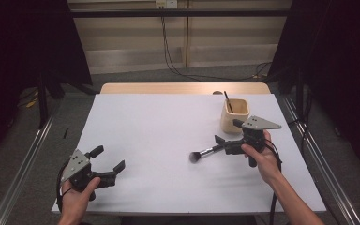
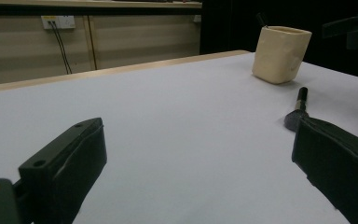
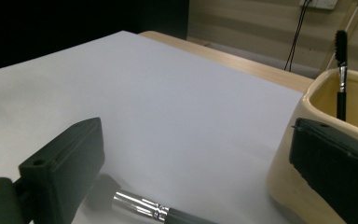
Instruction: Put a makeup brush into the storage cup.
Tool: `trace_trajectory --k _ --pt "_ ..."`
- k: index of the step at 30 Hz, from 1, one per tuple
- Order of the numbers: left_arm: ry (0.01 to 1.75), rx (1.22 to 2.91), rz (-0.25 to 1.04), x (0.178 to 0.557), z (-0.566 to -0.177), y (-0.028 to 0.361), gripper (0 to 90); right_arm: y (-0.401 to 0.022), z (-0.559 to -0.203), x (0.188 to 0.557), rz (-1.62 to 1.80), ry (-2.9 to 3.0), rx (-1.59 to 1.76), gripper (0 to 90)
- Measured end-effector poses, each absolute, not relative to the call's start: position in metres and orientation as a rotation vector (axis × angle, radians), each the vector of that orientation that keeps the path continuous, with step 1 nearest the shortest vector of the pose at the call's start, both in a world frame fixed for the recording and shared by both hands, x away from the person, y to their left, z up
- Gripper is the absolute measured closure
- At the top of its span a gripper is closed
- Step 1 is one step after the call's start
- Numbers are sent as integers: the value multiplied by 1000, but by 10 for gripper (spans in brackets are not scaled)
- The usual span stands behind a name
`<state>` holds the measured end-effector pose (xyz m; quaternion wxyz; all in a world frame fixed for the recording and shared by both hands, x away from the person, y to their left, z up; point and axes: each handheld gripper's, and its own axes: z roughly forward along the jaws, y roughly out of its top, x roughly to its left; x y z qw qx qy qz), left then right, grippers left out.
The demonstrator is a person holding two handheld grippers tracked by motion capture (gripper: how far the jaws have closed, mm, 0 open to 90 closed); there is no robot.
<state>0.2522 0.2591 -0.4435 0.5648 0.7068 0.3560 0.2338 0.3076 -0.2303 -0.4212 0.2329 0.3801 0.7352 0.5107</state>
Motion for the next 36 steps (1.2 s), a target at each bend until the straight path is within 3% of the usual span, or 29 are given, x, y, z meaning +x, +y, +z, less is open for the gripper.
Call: trace_trajectory --k 15,36 --pt "836 1664 549 253 -444 260 30 -233 -422 313 1234 2272 1059 57" --pt "834 1668 553 254 -444 260 30 -228 -414 332 874 2741 968 31"
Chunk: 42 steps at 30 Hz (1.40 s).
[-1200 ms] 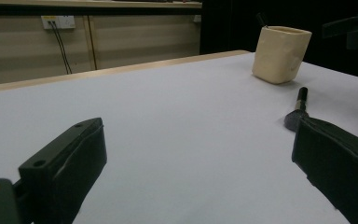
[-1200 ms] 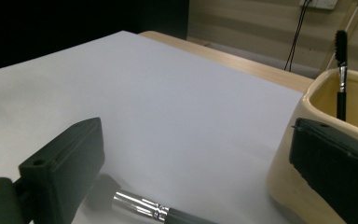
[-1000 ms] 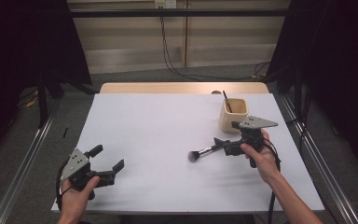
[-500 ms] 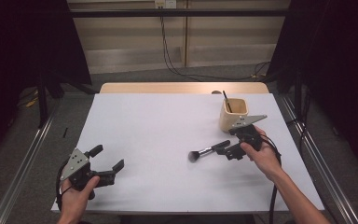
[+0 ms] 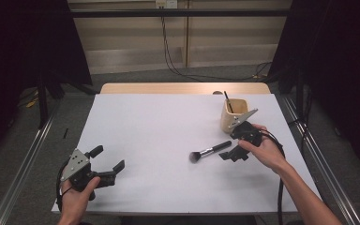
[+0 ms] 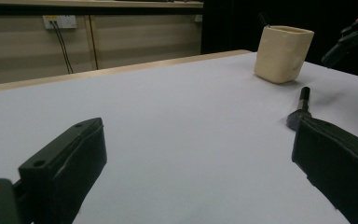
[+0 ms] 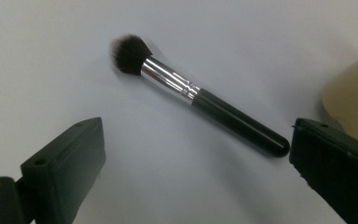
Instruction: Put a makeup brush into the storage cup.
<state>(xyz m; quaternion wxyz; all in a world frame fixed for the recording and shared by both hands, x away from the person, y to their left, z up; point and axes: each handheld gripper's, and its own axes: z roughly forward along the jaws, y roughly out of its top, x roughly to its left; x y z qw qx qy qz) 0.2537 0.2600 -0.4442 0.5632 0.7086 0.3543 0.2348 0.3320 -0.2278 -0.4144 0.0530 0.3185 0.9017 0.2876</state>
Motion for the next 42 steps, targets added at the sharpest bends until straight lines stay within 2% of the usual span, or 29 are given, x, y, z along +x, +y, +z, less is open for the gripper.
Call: trace_trajectory --k 11,35,42 --pt "834 1670 555 254 -444 260 30 -225 -411 338 757 2853 872 42" --pt "836 1672 557 254 -445 260 30 -180 -419 360 587 2996 613 57" --pt "835 1677 557 254 -445 260 31 -172 -426 366 546 2998 543 109"
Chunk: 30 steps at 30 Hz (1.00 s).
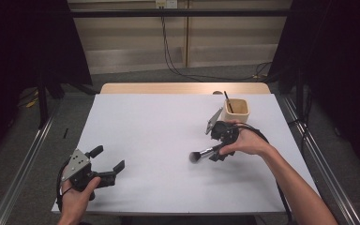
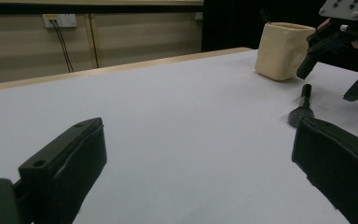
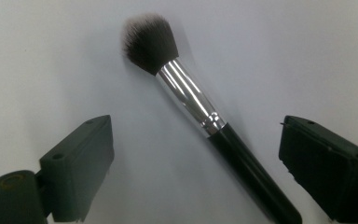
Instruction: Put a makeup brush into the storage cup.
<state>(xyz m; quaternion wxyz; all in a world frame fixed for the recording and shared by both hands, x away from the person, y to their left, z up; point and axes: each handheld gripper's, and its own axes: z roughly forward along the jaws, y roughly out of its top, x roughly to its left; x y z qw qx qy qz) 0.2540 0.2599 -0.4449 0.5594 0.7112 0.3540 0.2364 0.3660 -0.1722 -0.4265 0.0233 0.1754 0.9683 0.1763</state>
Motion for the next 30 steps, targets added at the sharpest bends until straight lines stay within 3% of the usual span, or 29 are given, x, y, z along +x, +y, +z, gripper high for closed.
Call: trace_trajectory --k 11,30 --pt "835 1682 562 255 -445 260 30 -160 -438 374 468 3028 491 111" --pt "833 1681 563 255 -445 261 31 -146 -448 377 395 3069 337 447"
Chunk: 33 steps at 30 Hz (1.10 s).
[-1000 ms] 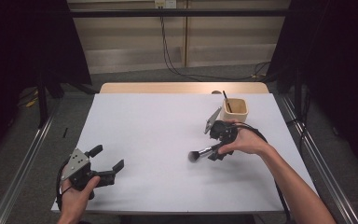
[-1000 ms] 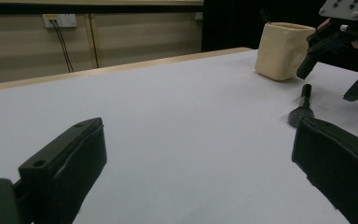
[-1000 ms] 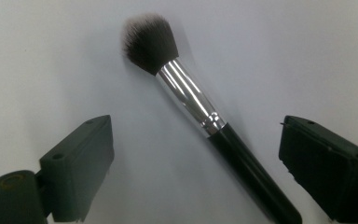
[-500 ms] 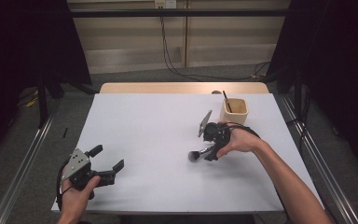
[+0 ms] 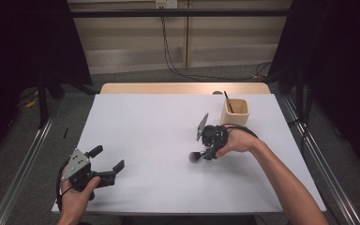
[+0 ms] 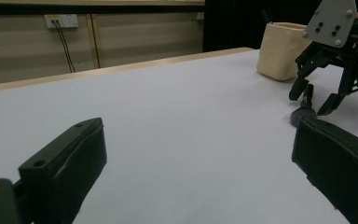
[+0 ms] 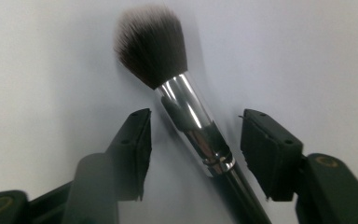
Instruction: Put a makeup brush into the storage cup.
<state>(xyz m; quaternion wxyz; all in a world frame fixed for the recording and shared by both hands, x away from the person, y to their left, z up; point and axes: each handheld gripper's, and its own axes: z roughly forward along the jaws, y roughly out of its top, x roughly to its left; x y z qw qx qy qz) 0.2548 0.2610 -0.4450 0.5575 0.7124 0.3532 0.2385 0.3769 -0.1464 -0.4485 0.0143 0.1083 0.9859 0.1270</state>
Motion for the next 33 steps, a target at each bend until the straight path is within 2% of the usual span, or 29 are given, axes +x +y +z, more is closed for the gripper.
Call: trace_trajectory --k 5,8,12,27,33 --pt "831 1681 560 254 -445 261 32 -143 -451 377 375 3072 311 478" --pt "831 1683 561 255 -445 261 31 -142 -450 378 360 3093 303 544" --pt "831 1679 560 254 -445 261 31 -138 -450 379 329 3116 276 589" --pt "829 1681 564 254 -444 261 32 -135 -449 380 300 3140 294 702" --pt "829 1680 564 254 -444 261 32 -134 -449 380 291 3141 323 718"
